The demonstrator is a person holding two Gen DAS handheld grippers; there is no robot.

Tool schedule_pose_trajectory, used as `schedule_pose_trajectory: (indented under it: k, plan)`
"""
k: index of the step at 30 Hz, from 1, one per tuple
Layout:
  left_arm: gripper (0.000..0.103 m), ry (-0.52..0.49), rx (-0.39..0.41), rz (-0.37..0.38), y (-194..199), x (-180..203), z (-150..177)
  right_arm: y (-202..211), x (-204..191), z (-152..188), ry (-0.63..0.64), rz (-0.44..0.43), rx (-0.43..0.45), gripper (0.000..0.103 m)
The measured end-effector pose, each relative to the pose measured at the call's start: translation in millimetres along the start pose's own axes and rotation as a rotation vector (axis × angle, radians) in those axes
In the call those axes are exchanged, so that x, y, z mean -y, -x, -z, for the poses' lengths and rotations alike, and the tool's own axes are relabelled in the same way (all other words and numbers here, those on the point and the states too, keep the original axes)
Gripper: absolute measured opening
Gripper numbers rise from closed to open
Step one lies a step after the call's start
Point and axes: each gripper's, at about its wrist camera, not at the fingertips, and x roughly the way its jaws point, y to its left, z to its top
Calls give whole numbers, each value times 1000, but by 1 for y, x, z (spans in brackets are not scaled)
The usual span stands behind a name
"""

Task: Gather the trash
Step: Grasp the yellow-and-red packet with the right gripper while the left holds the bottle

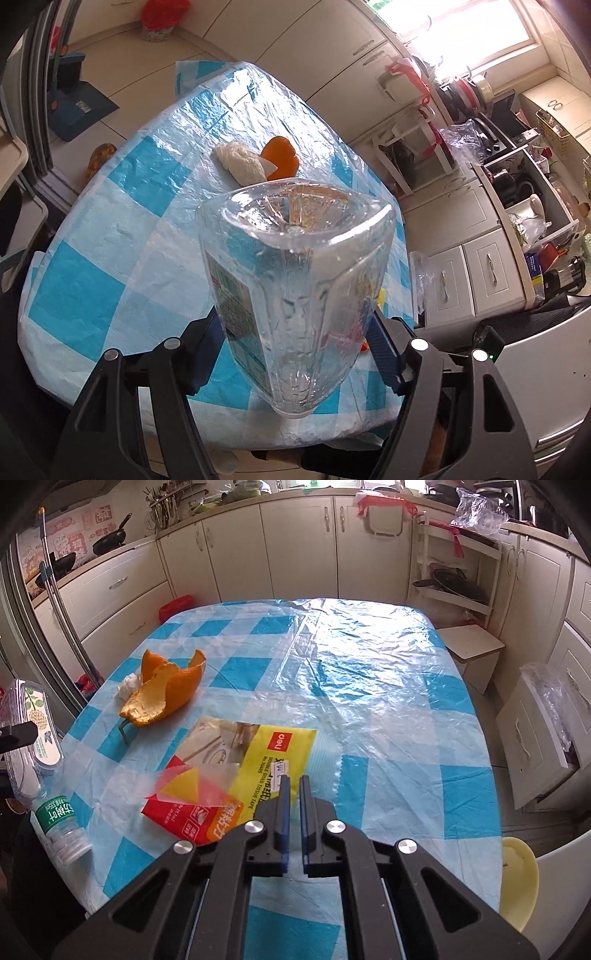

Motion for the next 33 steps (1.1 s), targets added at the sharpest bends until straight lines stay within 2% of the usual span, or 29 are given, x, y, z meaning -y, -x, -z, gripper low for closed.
schedule_pose_trajectory:
  k: [21, 25, 27, 28, 29, 33]
  plan:
    - [67, -66, -21, 28, -1, 33, 17, 56, 56, 14, -111, 26, 96, 5]
    - [67, -75, -19, 21, 1, 36, 20, 51, 62, 17, -158, -26, 61, 6]
    - [67, -72, -18, 18, 3, 34, 20, 46, 62, 16, -183, -57, 55, 34]
    - [67, -68, -18, 17, 3, 33, 19, 43, 60, 14, -191, -72, 55, 57]
    - [67, -65, -18, 17, 4, 32, 20, 38, 56, 12, -195, -80, 58, 61]
    - [67, -60, -16, 16, 7, 27, 20, 11, 30, 2, -147, -80, 4, 61]
